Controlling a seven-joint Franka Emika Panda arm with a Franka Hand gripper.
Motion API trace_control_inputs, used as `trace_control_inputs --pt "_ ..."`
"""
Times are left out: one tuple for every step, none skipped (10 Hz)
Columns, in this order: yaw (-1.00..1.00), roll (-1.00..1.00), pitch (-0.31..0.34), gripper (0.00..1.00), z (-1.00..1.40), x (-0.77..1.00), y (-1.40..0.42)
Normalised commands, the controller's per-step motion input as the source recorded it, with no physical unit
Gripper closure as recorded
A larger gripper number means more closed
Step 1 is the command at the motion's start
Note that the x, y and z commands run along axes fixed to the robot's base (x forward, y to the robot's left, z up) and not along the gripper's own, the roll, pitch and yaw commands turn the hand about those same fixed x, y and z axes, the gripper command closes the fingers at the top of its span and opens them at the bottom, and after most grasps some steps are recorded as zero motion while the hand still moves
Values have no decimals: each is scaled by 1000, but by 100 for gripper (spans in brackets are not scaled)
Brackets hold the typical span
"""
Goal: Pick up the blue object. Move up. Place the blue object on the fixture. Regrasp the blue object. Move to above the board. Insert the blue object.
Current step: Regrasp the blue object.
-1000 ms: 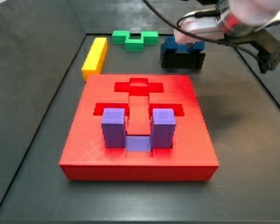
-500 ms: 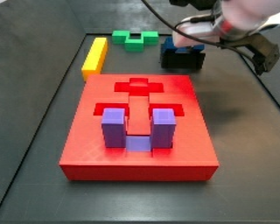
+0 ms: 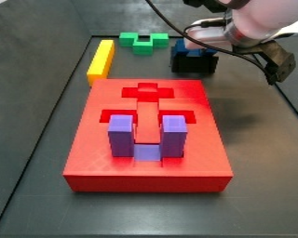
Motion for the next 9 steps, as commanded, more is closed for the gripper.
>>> trace_control_inputs --pt "-166 231 166 0 0 23 26" --pt "-51 131 46 0 0 0 0" --pt "-51 280 0 0 -17 -23 0" --pt "-86 366 0 0 -51 -94 0" --pt "-80 320 0 0 -31 -94 0" --pt "0 109 0 0 0 -6 0" --pt "0 3 0 0 0 0 0" --pt "0 0 0 100 0 0 0" --pt "0 0 0 100 0 0 0"
